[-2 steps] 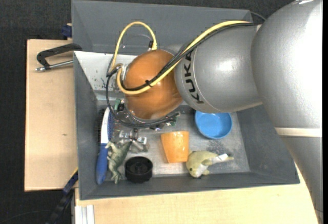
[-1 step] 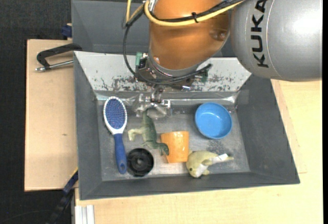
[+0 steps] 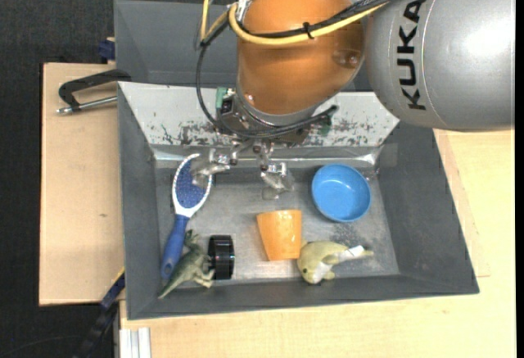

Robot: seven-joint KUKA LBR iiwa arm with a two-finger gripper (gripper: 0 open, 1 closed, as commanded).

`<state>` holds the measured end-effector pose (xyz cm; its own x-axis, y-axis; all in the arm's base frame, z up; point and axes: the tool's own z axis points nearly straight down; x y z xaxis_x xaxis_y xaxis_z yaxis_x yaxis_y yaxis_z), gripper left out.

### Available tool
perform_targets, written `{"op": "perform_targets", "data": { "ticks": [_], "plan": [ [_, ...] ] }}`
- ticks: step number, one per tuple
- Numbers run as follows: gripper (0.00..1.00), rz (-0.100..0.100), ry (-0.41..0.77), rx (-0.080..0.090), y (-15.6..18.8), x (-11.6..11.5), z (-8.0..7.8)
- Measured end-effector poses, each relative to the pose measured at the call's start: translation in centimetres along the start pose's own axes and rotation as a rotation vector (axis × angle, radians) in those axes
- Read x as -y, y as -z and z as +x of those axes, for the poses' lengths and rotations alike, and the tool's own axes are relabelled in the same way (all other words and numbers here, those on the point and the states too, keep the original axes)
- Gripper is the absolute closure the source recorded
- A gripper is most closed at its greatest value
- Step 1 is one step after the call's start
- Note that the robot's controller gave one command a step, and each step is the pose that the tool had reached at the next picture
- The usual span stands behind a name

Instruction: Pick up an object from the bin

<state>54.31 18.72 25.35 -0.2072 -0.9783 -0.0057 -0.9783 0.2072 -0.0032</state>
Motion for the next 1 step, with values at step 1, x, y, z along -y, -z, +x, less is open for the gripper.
{"op": "perform_targets", "data": {
  "ticks": [1],
  "plan": [
    [0.00,-0.008,-0.130,-0.006,-8.19,-1.17,0.93]
  ]
}}
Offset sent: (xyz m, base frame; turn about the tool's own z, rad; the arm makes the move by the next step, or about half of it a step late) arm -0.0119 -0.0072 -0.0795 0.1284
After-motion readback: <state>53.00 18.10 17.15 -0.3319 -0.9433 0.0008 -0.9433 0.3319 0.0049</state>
